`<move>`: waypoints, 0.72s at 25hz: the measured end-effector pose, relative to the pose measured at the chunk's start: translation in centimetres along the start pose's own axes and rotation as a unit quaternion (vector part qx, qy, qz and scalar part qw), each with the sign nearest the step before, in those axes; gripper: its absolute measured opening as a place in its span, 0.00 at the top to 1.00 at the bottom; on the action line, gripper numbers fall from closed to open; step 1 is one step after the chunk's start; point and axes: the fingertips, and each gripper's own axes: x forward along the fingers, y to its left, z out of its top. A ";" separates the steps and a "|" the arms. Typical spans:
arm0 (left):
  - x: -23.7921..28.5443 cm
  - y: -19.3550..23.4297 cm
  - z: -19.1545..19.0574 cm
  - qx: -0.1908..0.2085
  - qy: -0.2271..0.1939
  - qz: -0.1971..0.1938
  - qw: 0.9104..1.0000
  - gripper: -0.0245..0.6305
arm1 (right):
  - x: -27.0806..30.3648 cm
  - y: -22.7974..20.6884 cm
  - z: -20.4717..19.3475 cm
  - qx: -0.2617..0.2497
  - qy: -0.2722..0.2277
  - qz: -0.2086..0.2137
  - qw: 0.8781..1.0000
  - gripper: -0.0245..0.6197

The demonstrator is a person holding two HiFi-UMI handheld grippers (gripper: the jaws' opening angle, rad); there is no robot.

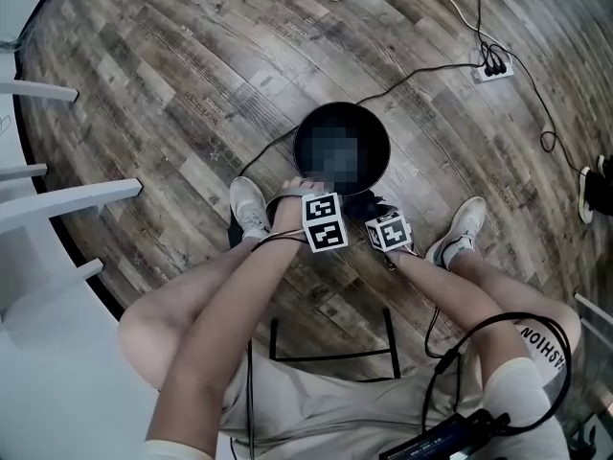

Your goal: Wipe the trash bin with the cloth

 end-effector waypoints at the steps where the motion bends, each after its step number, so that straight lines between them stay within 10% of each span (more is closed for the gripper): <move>1: 0.0 0.0 0.0 -0.001 0.001 0.001 1.000 0.88 | -0.8 0.5 0.3 -0.002 -0.004 0.004 1.000 0.84; 9: 0.1 -0.2 0.4 -0.049 0.001 0.004 0.999 0.88 | -6.2 3.6 3.4 -0.011 -0.039 0.026 0.999 0.84; 18: 0.9 -0.6 2.9 -0.192 -0.003 -0.003 0.981 0.88 | -10.5 4.4 5.0 -0.005 -0.065 0.027 0.998 0.84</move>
